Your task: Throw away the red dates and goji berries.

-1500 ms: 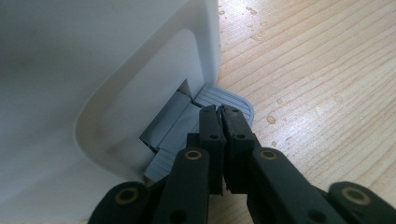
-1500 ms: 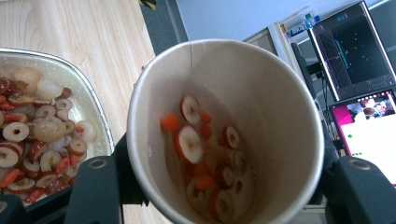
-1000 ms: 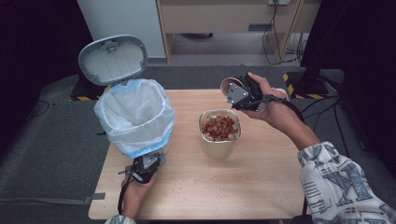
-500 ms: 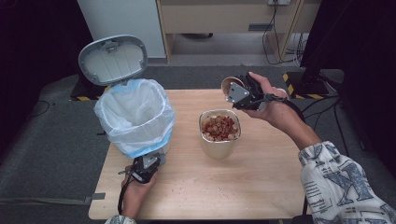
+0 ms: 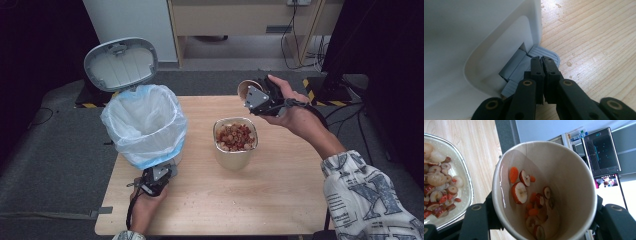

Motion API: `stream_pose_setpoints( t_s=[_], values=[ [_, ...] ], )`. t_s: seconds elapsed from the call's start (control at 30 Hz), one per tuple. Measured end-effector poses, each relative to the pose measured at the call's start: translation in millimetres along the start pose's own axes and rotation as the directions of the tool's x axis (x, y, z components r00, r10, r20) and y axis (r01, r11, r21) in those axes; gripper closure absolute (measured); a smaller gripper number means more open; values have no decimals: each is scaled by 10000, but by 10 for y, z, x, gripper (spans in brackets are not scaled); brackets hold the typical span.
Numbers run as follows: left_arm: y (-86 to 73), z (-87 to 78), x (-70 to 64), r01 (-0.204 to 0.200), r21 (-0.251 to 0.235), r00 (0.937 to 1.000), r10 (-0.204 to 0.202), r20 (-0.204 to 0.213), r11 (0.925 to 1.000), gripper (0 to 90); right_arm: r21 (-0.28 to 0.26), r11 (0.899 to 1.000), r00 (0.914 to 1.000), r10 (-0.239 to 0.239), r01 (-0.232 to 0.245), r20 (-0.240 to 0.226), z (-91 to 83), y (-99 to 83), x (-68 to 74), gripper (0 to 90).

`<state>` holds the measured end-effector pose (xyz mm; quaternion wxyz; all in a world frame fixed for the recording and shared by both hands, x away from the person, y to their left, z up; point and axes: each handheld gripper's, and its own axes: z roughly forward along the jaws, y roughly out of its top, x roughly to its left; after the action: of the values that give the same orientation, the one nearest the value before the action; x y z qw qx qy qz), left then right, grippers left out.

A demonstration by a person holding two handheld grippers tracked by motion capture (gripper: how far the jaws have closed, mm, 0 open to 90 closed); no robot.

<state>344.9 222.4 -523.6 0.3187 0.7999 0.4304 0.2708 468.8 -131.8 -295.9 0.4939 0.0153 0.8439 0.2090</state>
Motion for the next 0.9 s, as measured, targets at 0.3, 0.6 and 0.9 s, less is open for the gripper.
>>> stream_pose_setpoints(
  t_s=[0.3, 0.6, 0.9],
  values=[
    [9, 4, 29, -412, 12, 9990, 411, 156, 9992, 869, 214, 9987, 9985, -461, 454, 297, -32, 38, -81, 375],
    [9, 4, 31, -414, 14, 9990, 414, 172, 9991, 869, 588, 9871, 9861, -1528, 1491, 649, -35, 86, -69, 376],
    [9, 4, 34, -384, 9, 9991, 384, 195, 9993, 869, 606, 9871, 9862, -1523, 1484, 643, -32, 65, -68, 376]
  ],
)
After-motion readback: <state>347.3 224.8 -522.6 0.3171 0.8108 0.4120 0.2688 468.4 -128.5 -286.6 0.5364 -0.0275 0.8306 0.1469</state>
